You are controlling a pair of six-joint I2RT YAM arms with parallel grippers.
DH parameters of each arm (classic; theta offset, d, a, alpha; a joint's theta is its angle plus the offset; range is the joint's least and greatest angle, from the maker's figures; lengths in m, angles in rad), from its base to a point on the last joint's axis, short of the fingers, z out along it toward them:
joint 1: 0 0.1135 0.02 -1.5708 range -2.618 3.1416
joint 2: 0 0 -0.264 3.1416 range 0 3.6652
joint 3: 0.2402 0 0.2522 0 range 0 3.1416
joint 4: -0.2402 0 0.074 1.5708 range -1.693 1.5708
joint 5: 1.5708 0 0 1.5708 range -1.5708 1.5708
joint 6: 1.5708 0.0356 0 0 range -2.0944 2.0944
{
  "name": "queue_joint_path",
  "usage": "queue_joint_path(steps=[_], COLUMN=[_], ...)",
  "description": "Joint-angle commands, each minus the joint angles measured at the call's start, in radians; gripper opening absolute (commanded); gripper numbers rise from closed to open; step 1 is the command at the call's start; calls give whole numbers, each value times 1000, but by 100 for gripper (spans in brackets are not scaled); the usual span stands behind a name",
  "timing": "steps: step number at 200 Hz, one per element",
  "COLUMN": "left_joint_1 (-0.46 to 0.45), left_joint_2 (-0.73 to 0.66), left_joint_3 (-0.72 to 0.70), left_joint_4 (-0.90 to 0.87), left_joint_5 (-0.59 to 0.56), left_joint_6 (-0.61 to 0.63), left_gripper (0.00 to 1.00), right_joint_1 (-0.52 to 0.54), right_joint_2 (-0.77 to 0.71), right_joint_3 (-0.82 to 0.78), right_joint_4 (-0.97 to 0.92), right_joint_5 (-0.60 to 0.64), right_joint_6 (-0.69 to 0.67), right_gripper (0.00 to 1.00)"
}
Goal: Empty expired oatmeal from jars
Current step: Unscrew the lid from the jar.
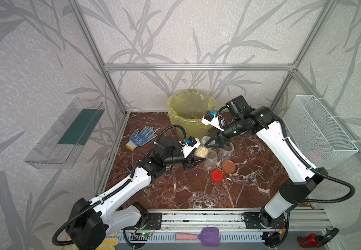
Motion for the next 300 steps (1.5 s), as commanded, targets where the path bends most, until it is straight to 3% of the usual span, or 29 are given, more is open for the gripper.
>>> queue_joint_path(steps=[1,25,50,108,158,262,300], left_joint_1=[21,21,21,22,23,23,23], left_joint_2=[3,-4,-11,-20,-19,-2,-4], left_joint_3=[-38,-47,-56,-62,-78,-64,-70], left_joint_4=[-167,-162,-154,-171,-159,-195,-197], left_joint_5=[-20,-18,-19,-49,-50,-102,-204], left_joint_6=[-61,-64,-69,-60,-70,-56,-36], left_gripper=[0,0,0,0,0,0,0], right_joint_1=[-29,-29,-30,-44,-37,15,15], right_joint_2=[-102,-120,-155,-133,-153,-128,-111], right_joint_3=[-7,-33,-79,-71,-54,-7,9], right_joint_4=[114,104,77,27,-54,-207,-271], right_joint_5=[2,-8,-65,-62,-60,63,-29], right_joint_6=[-131,-181,-338,-425,-565,-671,-699], right_gripper=[22,23,24,27,38,37,32])
